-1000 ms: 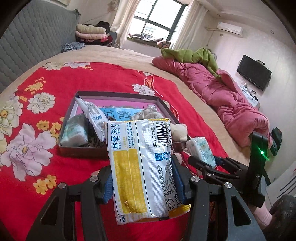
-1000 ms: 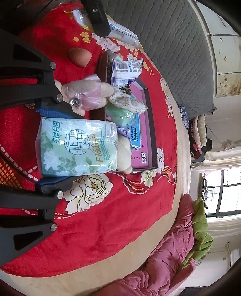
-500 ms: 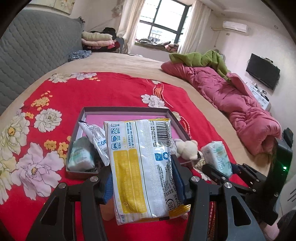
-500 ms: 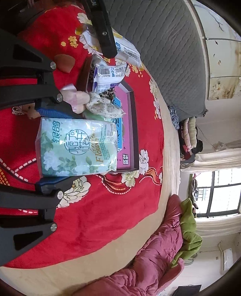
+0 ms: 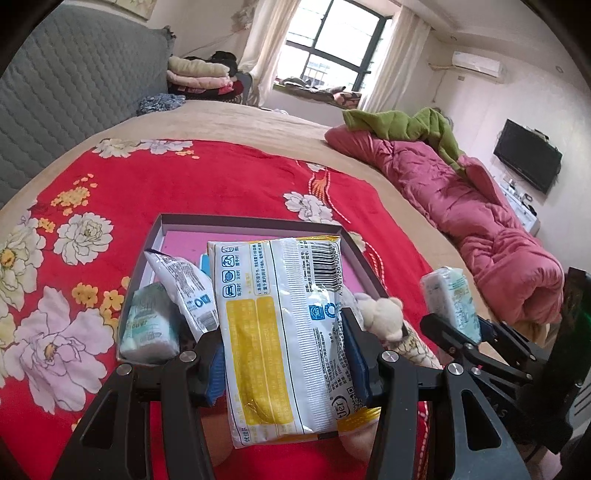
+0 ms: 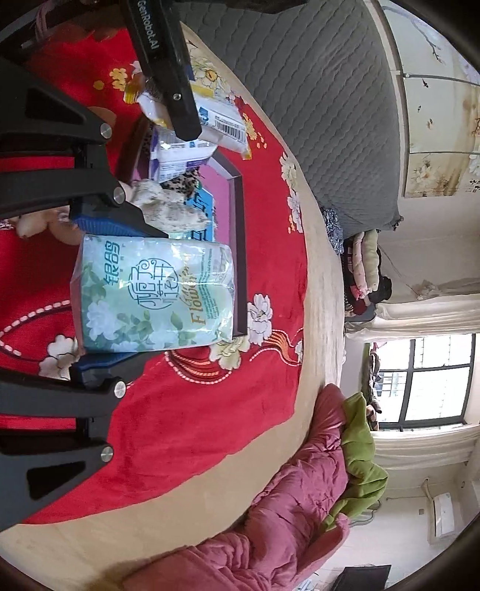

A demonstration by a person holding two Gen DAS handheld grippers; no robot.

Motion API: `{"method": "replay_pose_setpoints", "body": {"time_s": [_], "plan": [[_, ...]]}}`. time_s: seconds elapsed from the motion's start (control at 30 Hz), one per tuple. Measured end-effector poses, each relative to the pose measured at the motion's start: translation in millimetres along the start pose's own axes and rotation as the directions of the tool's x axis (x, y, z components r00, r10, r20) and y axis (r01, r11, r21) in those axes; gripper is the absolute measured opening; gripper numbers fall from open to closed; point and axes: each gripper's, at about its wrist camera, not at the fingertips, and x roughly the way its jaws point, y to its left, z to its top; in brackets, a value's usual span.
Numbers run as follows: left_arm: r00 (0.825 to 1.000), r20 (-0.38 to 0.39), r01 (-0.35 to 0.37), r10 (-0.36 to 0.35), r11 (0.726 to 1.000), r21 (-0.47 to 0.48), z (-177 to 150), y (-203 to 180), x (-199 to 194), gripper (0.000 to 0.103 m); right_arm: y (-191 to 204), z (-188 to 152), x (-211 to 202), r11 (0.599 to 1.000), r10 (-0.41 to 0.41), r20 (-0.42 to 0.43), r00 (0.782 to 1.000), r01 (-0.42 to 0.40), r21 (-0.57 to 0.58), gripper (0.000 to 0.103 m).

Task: Organize soft objects
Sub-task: 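Lift the tissue pack and yellow packet and carry both over the pink box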

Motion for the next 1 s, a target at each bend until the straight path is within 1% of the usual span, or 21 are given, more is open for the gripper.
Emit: {"method": "replay_pose_setpoints", "body": {"time_s": [0.1,0.3,0.4,0.47,0.57,0.77,1.0], "plan": [[1.0,0.006,0.006,-0.006,1.0,-0.025,6.1,6.8,10.1,0.054,1.6,7.1,3.8,1.0,-0.004,0.008,1.0,0.004,-0.006,0.05],[1.0,-0.006,0.012,-0.012,0.999,-0.039,12.6,12.8,35.0,0.054,4.6,18.0,16.0,1.0,-0.027,0.003,1.0,0.027,-0.009,0.05],[1.0,-0.023,0.013,-0.014,0.999,-0.034,13.5,12.8,48.9,0.054,7.4,21.8,23.0,0.999,-0.042,-0.002,0.999,0.042,-0.023,0.05],[0.999,-0.041,-0.001,0.001,1.0,-0.018,13.1,13.0,59.6,0.054,8.3,24.1,27.5,0.999,-0.047,-0.004,0.999,0.047,-0.024,0.05],[0.998,-0.066,0.01,-0.012,1.0,-0.025,11.1,17.3,73.0,0.054,10.2,26.9,35.6,0.998,-0.057,-0.013,0.998,0.057,-0.028,0.05],[0.994,-0.105,-0.01,0.008,1.0,-0.016,5.3,22.1,91.6,0.054,21.7,28.3,53.3,0.998,-0.04,-0.036,0.999,0.039,-0.045,0.05],[0.992,-0.123,-0.02,0.021,1.0,0.006,1.5,24.4,97.2,0.054,30.9,18.6,73.5,0.999,-0.024,-0.086,0.996,0.019,-0.05,0.05]]}}
